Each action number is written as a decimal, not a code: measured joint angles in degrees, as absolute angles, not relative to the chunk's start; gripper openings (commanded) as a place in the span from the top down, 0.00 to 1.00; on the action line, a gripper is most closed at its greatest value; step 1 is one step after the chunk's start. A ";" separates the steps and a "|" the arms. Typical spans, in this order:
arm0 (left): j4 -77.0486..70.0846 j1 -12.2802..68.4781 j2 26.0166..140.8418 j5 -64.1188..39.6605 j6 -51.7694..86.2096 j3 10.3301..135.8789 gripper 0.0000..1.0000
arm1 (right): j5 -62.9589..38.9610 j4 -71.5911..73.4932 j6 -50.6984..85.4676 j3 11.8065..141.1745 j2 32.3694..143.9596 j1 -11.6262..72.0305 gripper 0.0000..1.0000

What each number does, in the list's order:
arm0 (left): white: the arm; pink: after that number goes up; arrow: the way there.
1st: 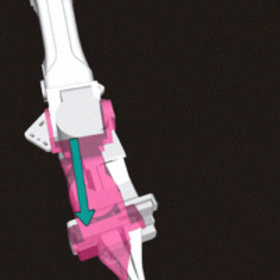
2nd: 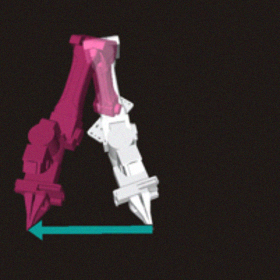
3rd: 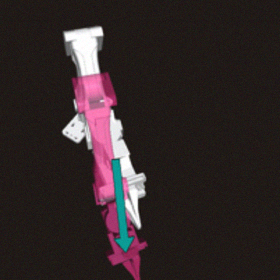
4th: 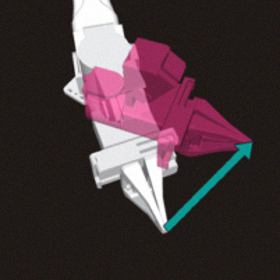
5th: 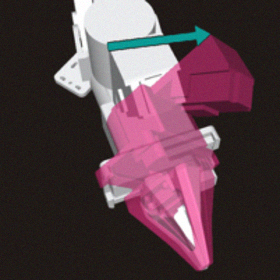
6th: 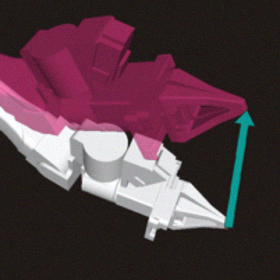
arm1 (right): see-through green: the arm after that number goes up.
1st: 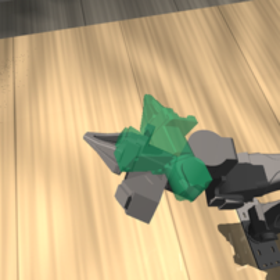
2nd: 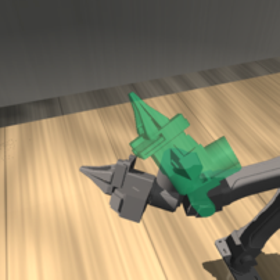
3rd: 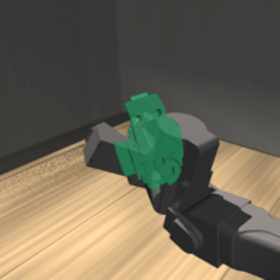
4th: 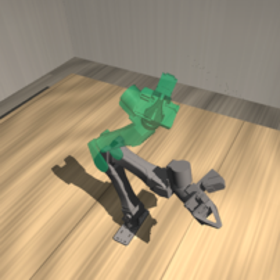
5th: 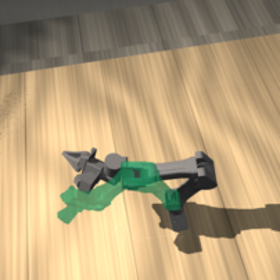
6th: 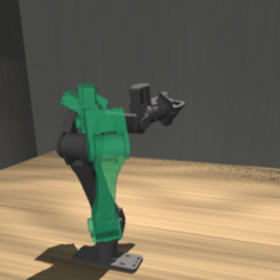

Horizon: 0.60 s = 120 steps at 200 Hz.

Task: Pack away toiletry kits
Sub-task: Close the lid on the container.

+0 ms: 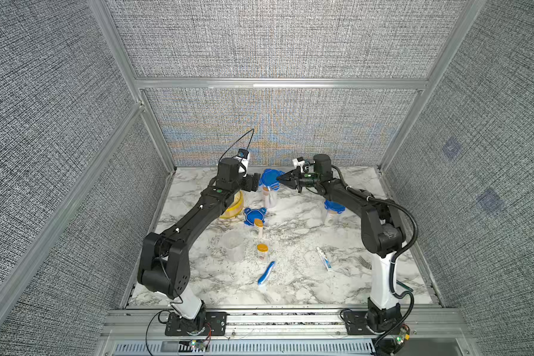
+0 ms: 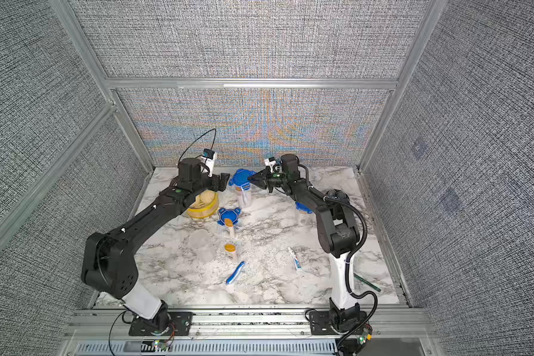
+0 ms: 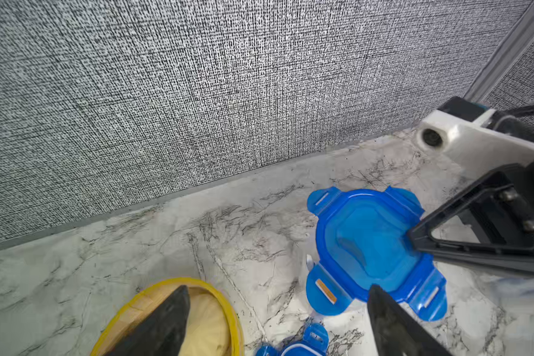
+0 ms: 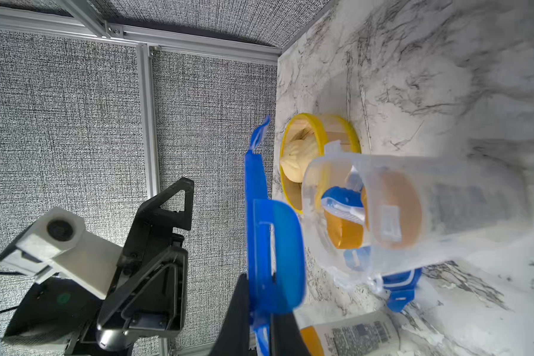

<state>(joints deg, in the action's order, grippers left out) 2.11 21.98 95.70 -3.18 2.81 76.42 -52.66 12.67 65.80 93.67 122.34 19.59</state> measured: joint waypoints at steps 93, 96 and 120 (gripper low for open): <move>5.26 21.98 102.65 -6.22 4.56 81.49 0.23 | -51.62 15.49 68.03 92.84 124.57 19.99 1.00; 5.32 21.98 102.78 -6.24 4.56 81.54 0.23 | -51.55 15.51 68.29 92.68 124.57 19.99 1.00; 6.35 21.98 103.72 -6.24 4.64 82.19 0.23 | -51.40 16.10 68.84 92.42 124.77 19.94 1.00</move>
